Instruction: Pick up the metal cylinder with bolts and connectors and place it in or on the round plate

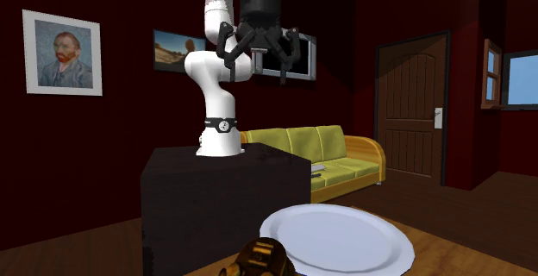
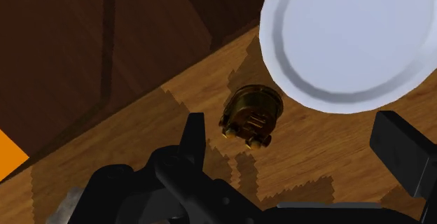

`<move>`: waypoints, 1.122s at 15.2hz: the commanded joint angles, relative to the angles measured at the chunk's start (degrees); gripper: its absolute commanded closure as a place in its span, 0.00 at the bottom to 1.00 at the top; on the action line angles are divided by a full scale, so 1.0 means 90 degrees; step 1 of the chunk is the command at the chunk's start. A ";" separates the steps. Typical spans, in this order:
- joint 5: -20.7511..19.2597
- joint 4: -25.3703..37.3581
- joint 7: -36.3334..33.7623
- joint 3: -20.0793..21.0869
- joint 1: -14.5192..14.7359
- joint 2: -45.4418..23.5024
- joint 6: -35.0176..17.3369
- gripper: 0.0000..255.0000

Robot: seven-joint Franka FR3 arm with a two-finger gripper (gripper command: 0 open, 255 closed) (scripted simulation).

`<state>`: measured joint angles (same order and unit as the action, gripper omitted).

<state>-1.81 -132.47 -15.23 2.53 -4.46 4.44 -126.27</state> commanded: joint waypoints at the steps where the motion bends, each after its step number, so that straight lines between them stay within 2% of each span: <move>1: -0.0013 0.0235 -0.0122 -0.0005 -0.0016 -0.0482 -0.0272 0.00; 9: -0.0036 0.1537 -0.0469 -0.0118 -0.0080 -0.2446 -0.1017 0.00; 17: 0.0063 0.3375 -0.0709 -0.0236 -0.0149 -0.4428 -0.1248 0.00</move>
<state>-1.39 -105.06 -21.22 0.51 -5.80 -32.66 -137.64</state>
